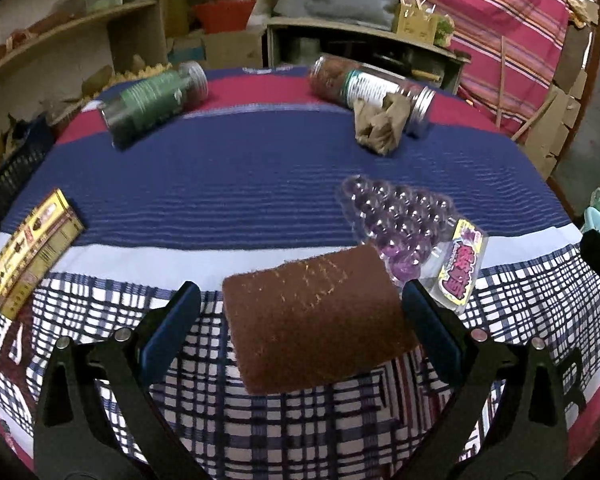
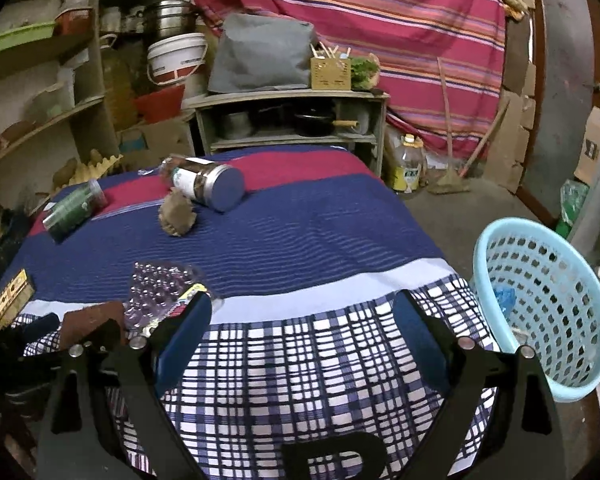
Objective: Collect trash
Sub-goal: 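Grasp the second brown scouring pad with the left gripper, then grasp the second beige glove with the right gripper while the left holds the pad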
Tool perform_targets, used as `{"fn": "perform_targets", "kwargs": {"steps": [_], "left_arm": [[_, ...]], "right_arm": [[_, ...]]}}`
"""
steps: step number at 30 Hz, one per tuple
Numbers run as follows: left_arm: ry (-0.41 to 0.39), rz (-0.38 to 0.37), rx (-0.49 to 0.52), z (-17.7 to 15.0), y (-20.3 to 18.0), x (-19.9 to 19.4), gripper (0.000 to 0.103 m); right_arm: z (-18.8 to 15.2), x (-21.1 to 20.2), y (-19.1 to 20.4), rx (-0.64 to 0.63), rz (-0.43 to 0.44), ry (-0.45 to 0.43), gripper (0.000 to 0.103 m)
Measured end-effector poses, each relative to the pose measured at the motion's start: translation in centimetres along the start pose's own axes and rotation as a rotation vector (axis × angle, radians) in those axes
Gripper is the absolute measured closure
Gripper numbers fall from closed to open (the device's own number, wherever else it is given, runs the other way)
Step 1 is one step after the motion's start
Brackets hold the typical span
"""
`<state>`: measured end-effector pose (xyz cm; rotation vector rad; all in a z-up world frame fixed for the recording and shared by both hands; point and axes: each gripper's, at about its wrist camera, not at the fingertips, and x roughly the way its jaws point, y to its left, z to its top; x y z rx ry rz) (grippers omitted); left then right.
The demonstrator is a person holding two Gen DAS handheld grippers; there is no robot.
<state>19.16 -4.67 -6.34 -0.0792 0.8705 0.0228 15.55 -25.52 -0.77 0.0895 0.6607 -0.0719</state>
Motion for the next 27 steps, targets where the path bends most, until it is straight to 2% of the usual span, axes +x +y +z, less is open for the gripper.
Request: {"fn": "perform_targets", "kwargs": {"steps": [4,10,13,16,22,27], "left_arm": [[0.03,-0.023,-0.016,0.0,0.2,0.6,0.005],[0.051,0.001,0.022,0.0,-0.8,1.0,0.006],[0.052,-0.015,0.009,0.0,-0.4,0.9,0.006],[0.048,-0.029,0.026,0.2,-0.5,0.9,0.012],[0.051,-0.044,0.029,0.3,-0.1,0.4,0.013],[-0.027,-0.009,0.009,2.0,1.8,-1.7,0.013]], "right_arm": [[-0.2,0.4,0.2,-0.004,0.007,0.009,0.013],[-0.5,1.0,0.6,-0.02,0.019,0.025,0.013],[-0.6,1.2,0.5,-0.022,0.02,0.032,0.013],[-0.7,1.5,0.5,-0.023,0.02,0.04,0.013],[-0.7,1.7,0.9,-0.03,0.024,0.045,0.013],[-0.6,1.8,0.9,-0.029,0.037,0.044,0.013]]}}
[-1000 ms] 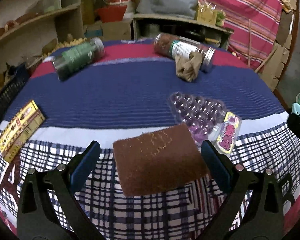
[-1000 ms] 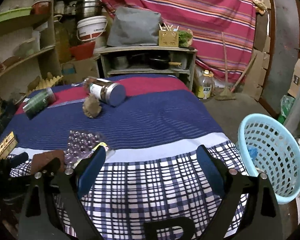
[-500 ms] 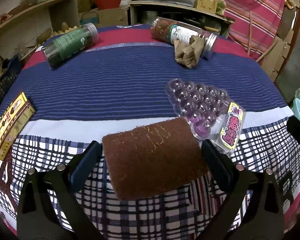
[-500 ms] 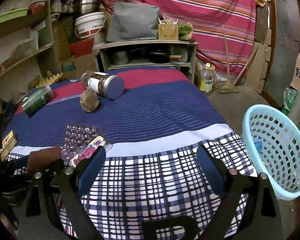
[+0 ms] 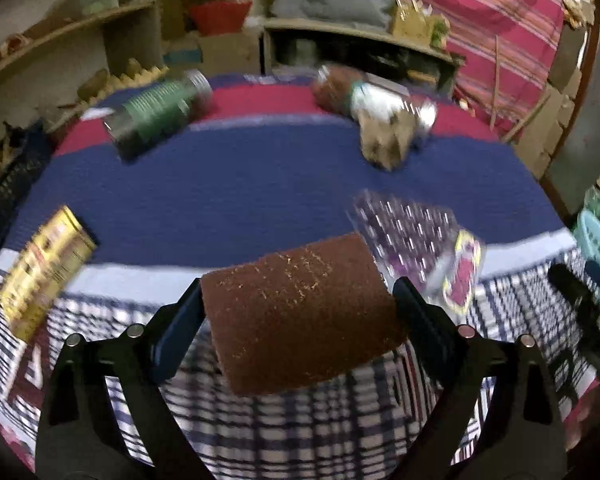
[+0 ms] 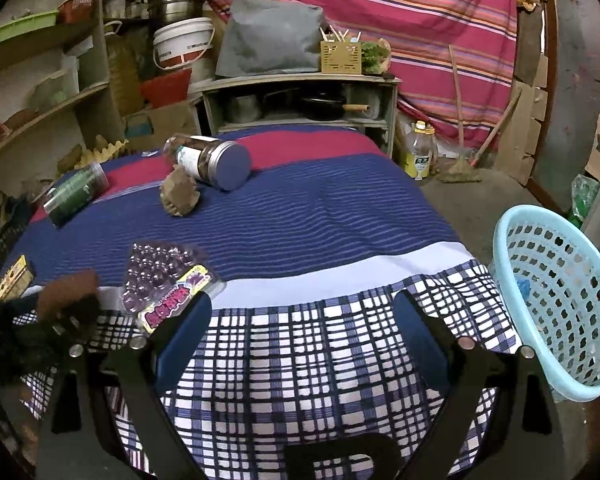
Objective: Collect trash
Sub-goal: 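Grasp the second beige glove with the right gripper while the left holds the pad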
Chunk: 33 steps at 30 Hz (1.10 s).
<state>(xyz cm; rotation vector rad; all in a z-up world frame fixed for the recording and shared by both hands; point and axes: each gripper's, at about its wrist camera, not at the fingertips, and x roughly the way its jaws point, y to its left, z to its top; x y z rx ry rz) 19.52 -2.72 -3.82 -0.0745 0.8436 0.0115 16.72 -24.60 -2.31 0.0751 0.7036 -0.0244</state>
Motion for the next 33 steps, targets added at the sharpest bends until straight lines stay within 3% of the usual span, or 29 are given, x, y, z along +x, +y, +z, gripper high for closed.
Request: {"fn": "perform_targets", "kwargs": {"steps": [11,20,23,28,33], "left_arm": [[-0.213,0.084,-0.062,8.7,4.0,-2.5,0.013],[-0.29,0.165,-0.039,8.9,6.5,-2.7,0.013],[-0.305,0.143,-0.076,9.3,7.9,-2.9,0.013],[-0.333,0.168,-0.06,9.6,8.8,-2.5,0.013],[-0.316,0.137,-0.102,9.8,10.1,-1.8,0.013]], "right_arm": [[1.7,1.3,2.7,-0.074,0.004,-0.019,0.013],[4.5,4.8,7.0,-0.112,0.042,-0.009,0.013],[5.8,6.1,8.6,-0.114,0.053,-0.005,0.013],[7.5,8.6,11.2,-0.15,0.049,0.014,0.013],[8.1,11.3,13.5,-0.181,0.055,0.076,0.016]]}}
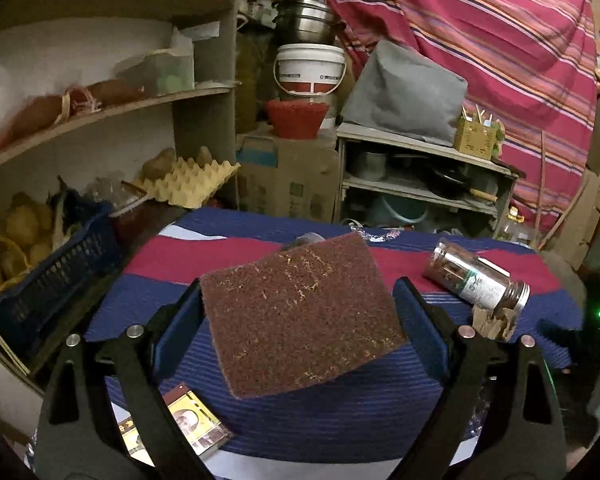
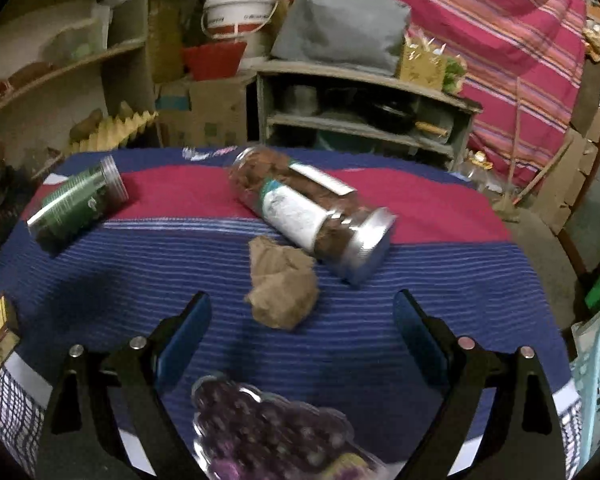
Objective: Collect trash
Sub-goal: 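Grasp the second beige glove with the right gripper while the left holds the pad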
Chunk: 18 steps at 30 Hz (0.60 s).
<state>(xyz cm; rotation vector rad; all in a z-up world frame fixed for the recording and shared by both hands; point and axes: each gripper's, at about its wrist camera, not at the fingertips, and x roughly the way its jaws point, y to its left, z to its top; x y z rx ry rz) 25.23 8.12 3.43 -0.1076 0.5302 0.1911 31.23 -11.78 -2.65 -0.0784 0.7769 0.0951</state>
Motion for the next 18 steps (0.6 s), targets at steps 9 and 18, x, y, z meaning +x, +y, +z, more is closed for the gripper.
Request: {"fn": "perform_targets", "kwargs": {"steps": [9,18], "left_arm": [[-0.005,0.001,-0.019,0.0,0.6,-0.1,0.013],[-0.008,-0.006,-0.003,-0.1,0.2,-0.3,0.013]], "right_arm": [[-0.1,1.9,1.2,-0.038,0.024,0.059,0.06],[-0.3,-0.2,-0.8,-0.035,0.038,0.016,0.066]]}}
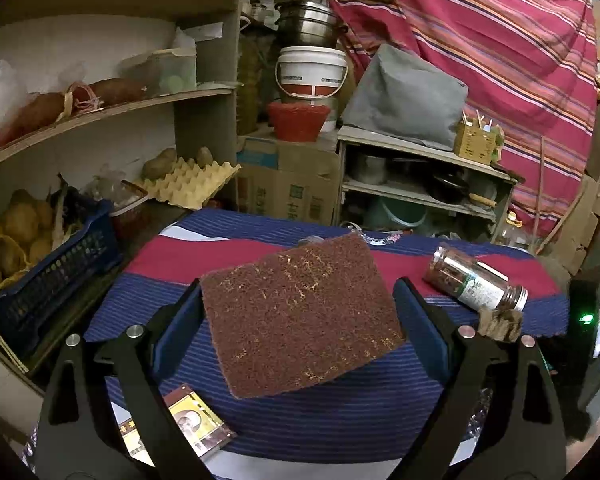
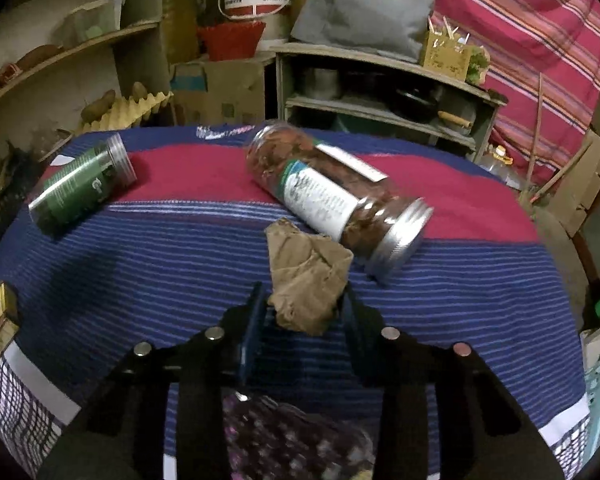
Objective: Collect trash
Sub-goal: 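Grasp the second beige glove with the right gripper while the left holds the pad, then carry the pad and glove over the blue basket with both grippers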
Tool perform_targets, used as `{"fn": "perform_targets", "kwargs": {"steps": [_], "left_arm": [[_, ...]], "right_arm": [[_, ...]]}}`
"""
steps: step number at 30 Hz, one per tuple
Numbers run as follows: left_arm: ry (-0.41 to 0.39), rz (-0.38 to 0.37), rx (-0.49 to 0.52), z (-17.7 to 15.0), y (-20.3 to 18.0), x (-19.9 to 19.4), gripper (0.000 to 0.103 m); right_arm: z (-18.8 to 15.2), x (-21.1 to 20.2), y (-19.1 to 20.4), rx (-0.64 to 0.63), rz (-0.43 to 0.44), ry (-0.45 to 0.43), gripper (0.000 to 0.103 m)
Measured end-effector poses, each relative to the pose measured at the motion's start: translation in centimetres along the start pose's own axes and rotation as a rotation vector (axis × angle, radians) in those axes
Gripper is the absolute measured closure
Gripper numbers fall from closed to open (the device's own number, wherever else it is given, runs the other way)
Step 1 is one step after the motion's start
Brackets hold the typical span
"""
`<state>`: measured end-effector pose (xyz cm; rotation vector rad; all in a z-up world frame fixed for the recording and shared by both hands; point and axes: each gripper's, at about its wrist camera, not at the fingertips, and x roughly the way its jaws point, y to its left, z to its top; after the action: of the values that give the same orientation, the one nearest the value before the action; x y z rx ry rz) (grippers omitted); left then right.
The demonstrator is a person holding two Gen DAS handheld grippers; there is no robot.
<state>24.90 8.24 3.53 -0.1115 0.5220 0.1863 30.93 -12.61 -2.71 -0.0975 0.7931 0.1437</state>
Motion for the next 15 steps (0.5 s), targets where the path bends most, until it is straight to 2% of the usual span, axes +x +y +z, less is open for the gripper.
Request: {"fn": "perform_targets", "kwargs": {"steps": [7,15], "left_arm": [[-0.002,-0.022,0.028,-0.1,-1.7,-0.5,0.013],[-0.004,-0.054,0.099,-0.7,-5.7,-1.6,0.013]], "right_arm": [[-0.9,-3.8,-3.6,0.018,-0.006,-0.053,0.066],[-2.4,-8.0,-7.9,0.056,-0.054,-0.111,0.066]]}}
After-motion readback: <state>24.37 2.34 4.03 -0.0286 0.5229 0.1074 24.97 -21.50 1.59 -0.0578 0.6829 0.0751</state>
